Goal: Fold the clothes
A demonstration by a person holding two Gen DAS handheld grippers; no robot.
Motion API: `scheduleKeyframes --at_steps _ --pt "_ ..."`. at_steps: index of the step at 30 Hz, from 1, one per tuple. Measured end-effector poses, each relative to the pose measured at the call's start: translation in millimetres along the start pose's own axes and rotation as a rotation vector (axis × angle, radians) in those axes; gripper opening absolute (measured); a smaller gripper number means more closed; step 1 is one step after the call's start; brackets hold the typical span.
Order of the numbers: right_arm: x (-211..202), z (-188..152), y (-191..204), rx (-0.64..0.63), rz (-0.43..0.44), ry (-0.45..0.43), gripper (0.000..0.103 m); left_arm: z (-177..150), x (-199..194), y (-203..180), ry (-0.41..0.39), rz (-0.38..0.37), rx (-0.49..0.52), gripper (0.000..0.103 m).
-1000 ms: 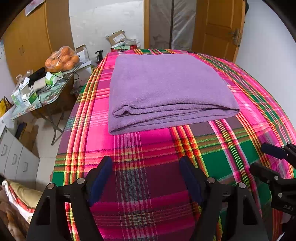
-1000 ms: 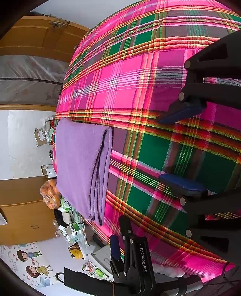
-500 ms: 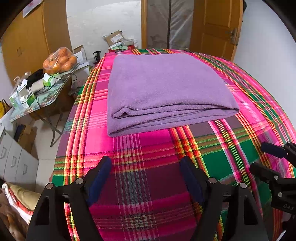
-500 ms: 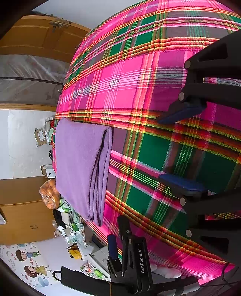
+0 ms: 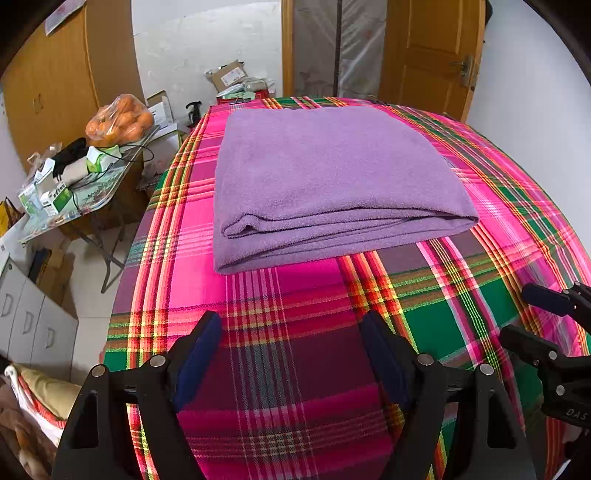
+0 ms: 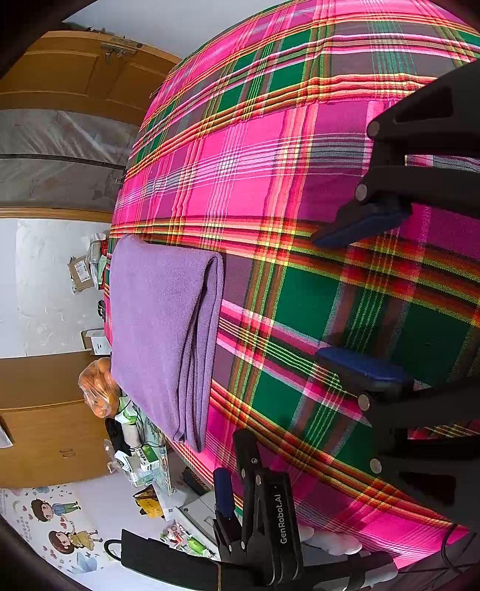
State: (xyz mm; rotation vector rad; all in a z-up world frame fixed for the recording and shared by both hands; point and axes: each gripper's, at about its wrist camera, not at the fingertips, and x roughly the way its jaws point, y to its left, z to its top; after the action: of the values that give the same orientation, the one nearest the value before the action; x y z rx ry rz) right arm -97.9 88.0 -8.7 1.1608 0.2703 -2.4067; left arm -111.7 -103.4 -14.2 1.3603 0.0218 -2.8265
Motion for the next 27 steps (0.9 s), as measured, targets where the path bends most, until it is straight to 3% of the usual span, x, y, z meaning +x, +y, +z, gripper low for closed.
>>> scheduleKeyframes --at_steps 27 --pt "-0.1 -0.2 1.5 0.000 0.000 0.001 0.057 0.3 0.9 0.5 0.001 0.004 -0.002 0.081"
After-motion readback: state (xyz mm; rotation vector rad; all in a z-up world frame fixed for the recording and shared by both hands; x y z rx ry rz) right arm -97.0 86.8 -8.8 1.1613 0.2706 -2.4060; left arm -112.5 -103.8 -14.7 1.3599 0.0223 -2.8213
